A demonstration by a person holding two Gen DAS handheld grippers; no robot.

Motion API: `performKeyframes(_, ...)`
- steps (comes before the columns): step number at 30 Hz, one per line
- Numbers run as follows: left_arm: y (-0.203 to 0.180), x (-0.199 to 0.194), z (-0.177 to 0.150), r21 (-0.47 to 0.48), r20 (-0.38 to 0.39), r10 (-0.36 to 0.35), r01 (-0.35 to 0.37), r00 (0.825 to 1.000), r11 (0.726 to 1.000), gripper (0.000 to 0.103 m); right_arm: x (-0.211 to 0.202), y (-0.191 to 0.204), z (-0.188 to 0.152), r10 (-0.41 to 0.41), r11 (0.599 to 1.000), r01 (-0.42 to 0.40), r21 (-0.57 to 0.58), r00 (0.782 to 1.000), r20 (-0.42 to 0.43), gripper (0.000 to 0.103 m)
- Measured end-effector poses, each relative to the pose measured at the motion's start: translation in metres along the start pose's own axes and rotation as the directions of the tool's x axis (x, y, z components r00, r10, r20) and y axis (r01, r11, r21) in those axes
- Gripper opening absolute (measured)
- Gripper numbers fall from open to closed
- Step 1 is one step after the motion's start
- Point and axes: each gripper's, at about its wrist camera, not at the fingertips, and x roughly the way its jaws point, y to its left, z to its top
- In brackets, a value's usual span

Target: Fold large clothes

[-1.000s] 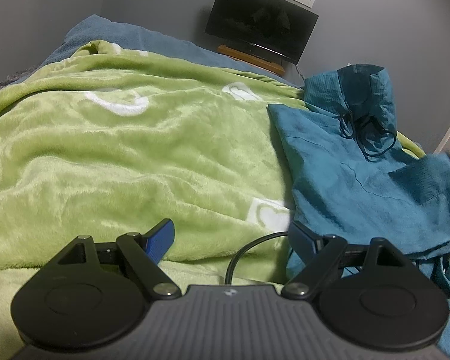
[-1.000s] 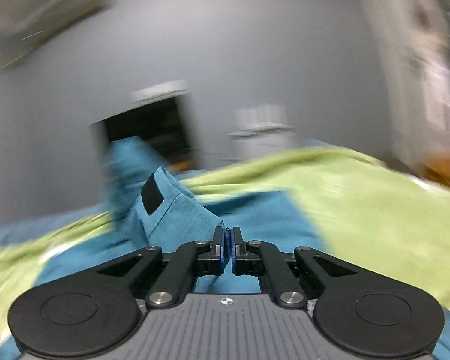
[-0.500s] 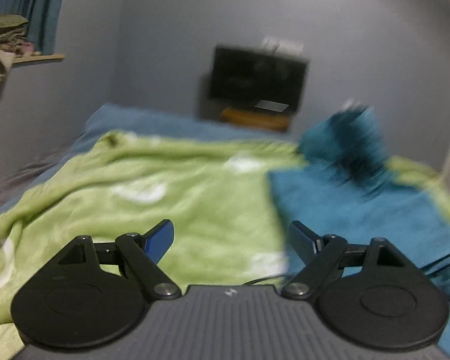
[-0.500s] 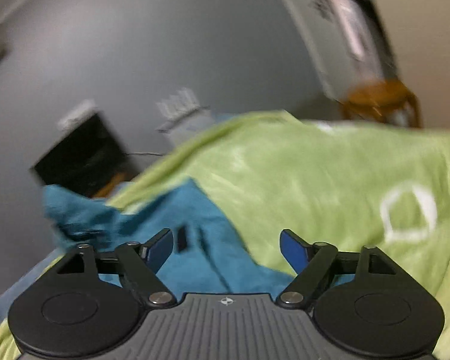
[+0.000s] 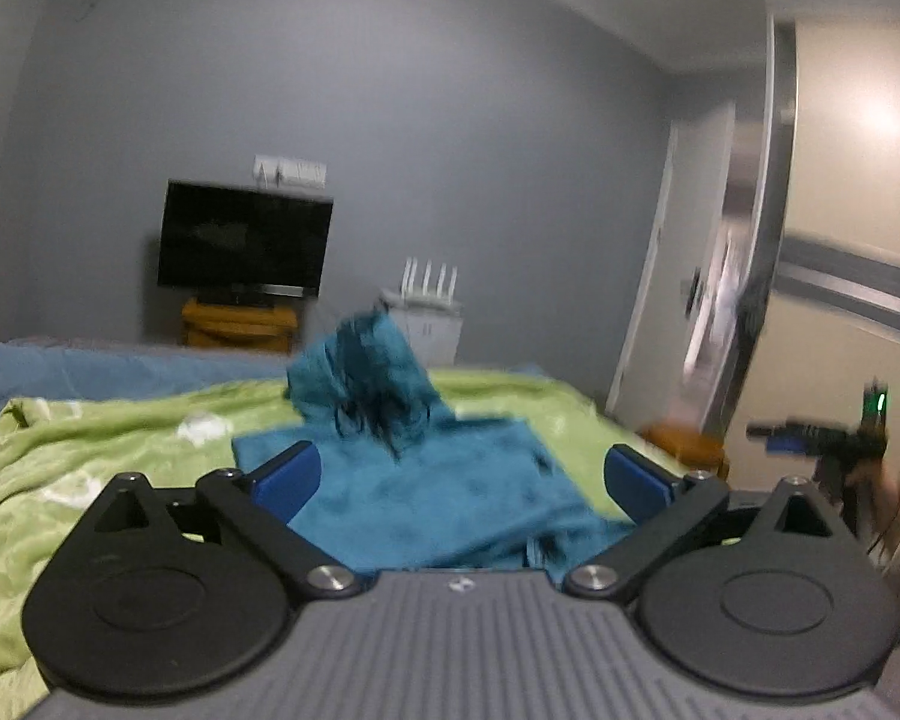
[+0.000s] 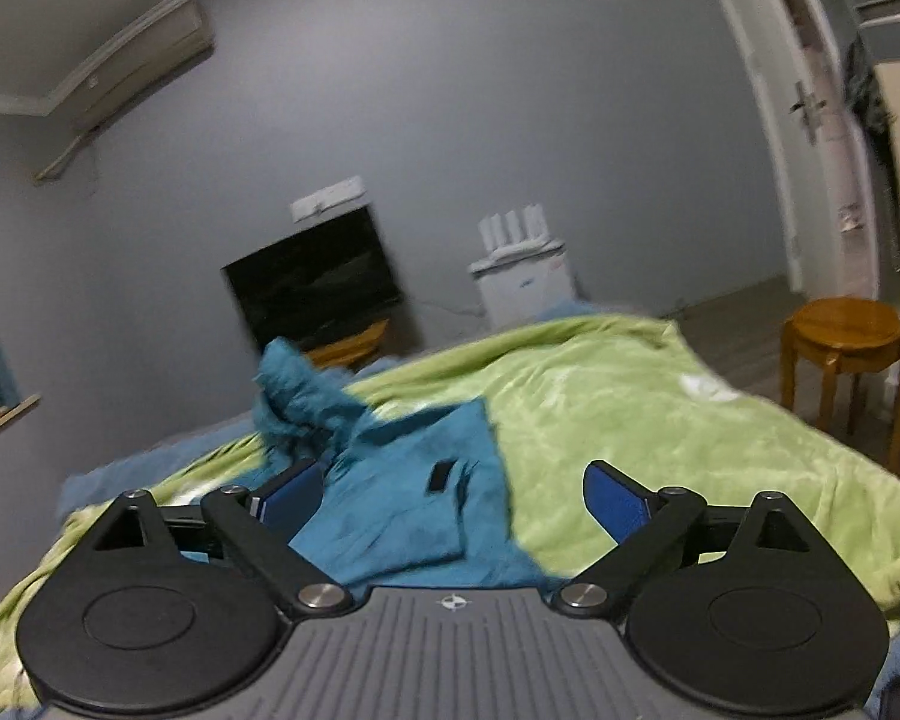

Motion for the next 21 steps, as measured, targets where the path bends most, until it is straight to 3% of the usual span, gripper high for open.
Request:
performKeyframes(3,-0.009,0.015,-0.018,0.005,-0.068,0.053,-0.052,0.996,0.999,0.101,-0.012,0.010,-0.013,0.020,0.999,-0.022,-0.048,0.998,-0.053,0.096)
performKeyframes(8,0.009,0.055,-0.056,-0.160,-0.215,0.088,-0.124,0.973,0.979,0.101,-0.009,0.024,-0.035,0.032,0.996,-0.044,-0.078,0.989,-0.144,0.096)
performKeyframes(14,0.064,0.095,-0.098,-0.291,-0.379,0.210,-0.332,0.901,0.897,0.100,0.003,0.029,-0.060,0.039,0.997,-0.051,-0.055,0.979,-0.198,0.095)
performKeyframes(17,0.085,0.112,-0.108,-0.294,-0.436,0.252,-0.401,0.864,0.868,0.091,0.008,0.031,-0.066,0.048,0.997,-0.060,-0.048,0.976,-0.212,0.095)
performKeyframes(18,0.093,0.119,-0.112,-0.303,-0.455,0.261,-0.424,0.851,0.854,0.082,0.008,0.033,-0.067,0.048,0.997,-0.061,-0.051,0.976,-0.214,0.095)
performKeyframes(19,0.100,0.123,-0.114,-0.312,-0.470,0.260,-0.434,0.843,0.845,0.074,0.009,0.034,-0.068,0.051,0.997,-0.063,-0.054,0.975,-0.215,0.095)
performKeyframes(21,0.112,0.124,-0.124,-0.356,-0.488,0.236,-0.439,0.840,0.825,0.068,0.011,0.037,-0.069,0.062,0.995,-0.076,-0.057,0.974,-0.217,0.095)
